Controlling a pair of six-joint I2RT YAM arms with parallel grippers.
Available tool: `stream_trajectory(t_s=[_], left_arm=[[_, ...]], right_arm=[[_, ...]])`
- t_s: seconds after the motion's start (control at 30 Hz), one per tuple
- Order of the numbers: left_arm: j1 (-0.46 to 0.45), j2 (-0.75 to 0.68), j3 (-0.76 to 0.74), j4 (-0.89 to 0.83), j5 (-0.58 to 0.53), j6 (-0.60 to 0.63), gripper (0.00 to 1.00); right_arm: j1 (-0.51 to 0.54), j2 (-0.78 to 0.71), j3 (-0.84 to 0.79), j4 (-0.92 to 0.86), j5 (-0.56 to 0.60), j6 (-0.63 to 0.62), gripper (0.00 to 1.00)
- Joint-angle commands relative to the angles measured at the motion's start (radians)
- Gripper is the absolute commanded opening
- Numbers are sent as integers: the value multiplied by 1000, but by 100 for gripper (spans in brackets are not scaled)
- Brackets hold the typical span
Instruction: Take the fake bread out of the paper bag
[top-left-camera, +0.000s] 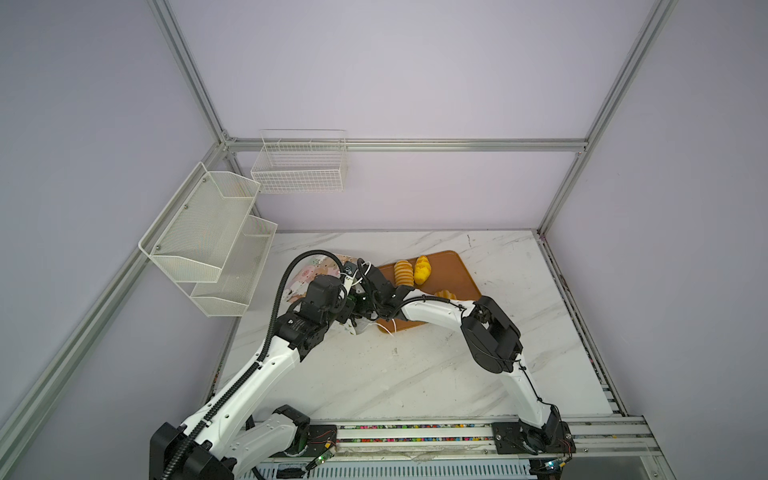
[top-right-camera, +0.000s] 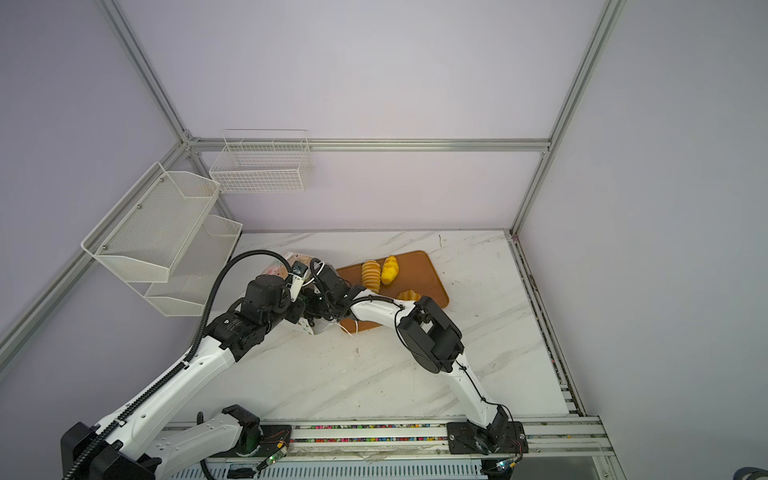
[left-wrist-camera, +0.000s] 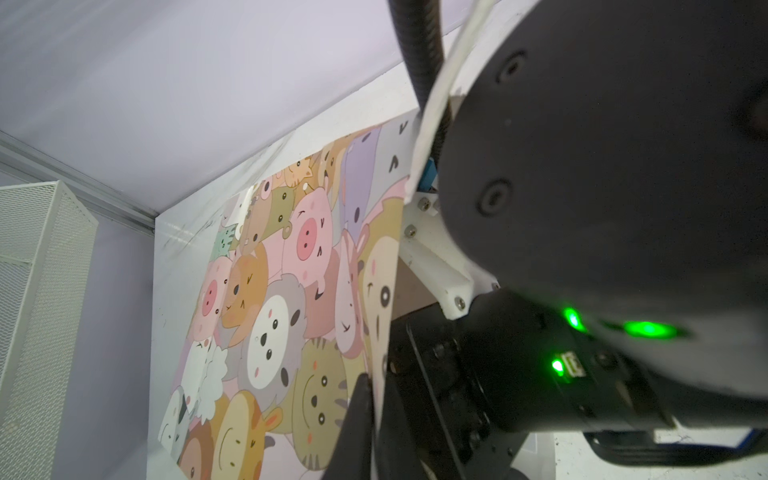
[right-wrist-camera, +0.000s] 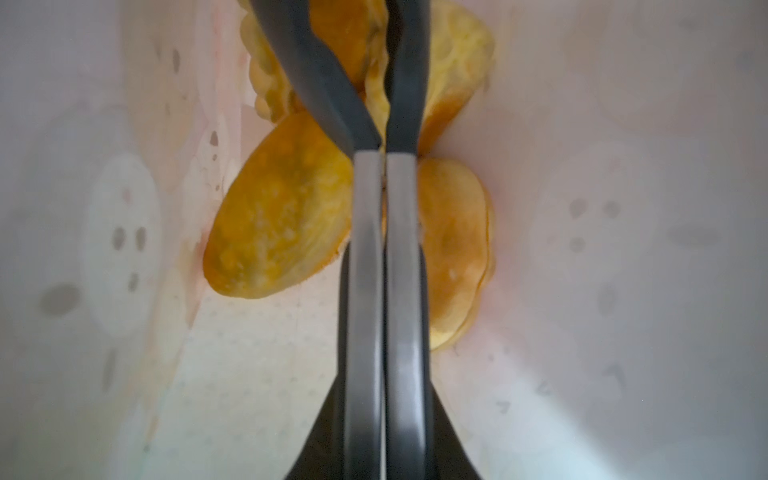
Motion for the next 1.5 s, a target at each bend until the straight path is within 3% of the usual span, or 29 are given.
stream_trajectory(t_s=[0.0, 0.1, 0.6, 1.0, 1.23, 1.47], left_arm=[[-1, -15, 95, 2, 5, 1, 0], [4, -17, 92, 7, -7, 4, 0], [32, -6, 94, 37, -48, -30, 0], [32, -23, 85, 164, -73, -40, 0], [32, -59, 67, 263, -144, -3, 0], [32, -41, 54, 289, -234, 25, 0]], right_arm=[[-15, -64, -43, 40, 36, -4, 4], [-16, -106, -79, 28, 66, -13, 0], [-2, -270, -204, -18, 163, -53, 0], [36, -234, -165, -21, 154, -27, 0], [34, -201, -143, 23, 78, 50, 0], [32, -241, -115, -1, 139, 81, 0]])
